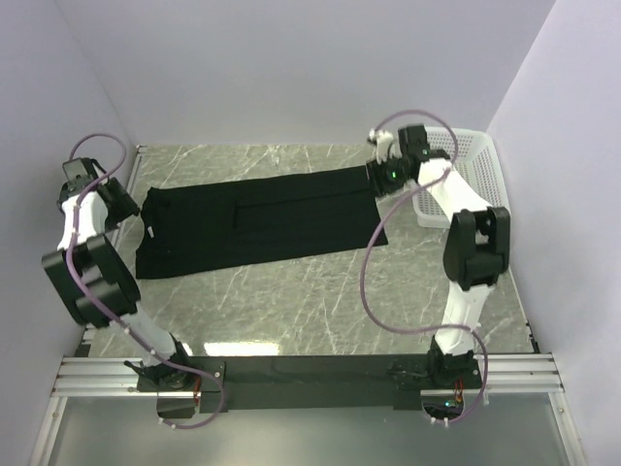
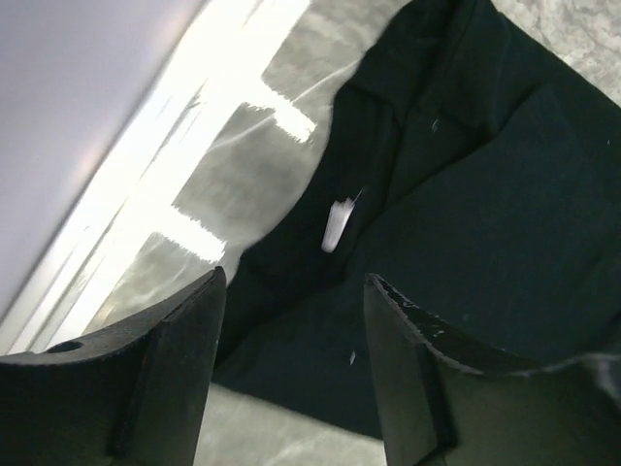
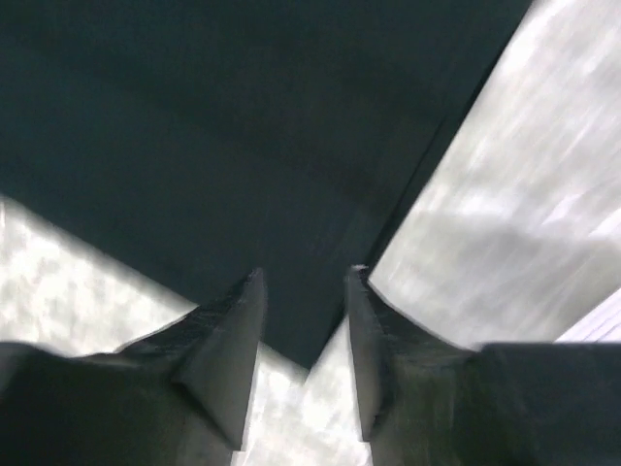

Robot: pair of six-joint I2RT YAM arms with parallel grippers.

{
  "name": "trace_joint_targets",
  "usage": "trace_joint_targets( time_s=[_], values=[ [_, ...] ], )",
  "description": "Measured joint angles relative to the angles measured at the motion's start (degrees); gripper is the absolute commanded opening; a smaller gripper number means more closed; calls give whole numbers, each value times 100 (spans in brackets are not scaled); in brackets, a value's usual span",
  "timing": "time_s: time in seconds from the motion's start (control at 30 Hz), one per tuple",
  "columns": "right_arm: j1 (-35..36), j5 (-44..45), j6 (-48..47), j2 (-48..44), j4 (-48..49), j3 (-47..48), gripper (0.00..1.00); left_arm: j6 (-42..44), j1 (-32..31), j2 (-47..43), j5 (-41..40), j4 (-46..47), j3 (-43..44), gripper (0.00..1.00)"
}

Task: Fold and stack the t-shirts
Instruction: Fold the tshirt

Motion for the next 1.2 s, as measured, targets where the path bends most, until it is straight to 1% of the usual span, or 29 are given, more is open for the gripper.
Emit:
trace_joint_targets(
  time_s=[0.23, 0.33, 0.43, 0.57, 0.73, 0.83, 0.97, 1.2],
  values=[
    [39, 61, 660, 1661, -72, 2540, 43, -168, 0, 1132, 348, 470, 319, 59],
    [76, 260, 918, 2271, -114, 3274, 47, -251, 0, 1432, 428, 610, 470, 59],
    [144, 592, 1178, 2719, -140, 3722, 50, -310, 0, 1652, 529, 704, 717, 58],
    [203, 1040, 1497, 3165, -173, 4190, 52, -409, 0, 1864, 693, 848, 1005, 57],
    [229, 1537, 1755, 3427, -323, 4522, 52, -452, 0, 2065, 903, 933, 1167, 58],
    [243, 1777, 1797, 3451, -367, 4559, 53, -461, 0, 2188, 997, 903, 1222, 57],
    [251, 1939, 1794, 3499, -570, 4664, 53, -466, -2, 2310, 1080, 896, 1259, 57],
    [251, 1974, 1779, 3622, -955, 4815, 55, -466, -2, 2409, 1113, 879, 1259, 58]
  ],
)
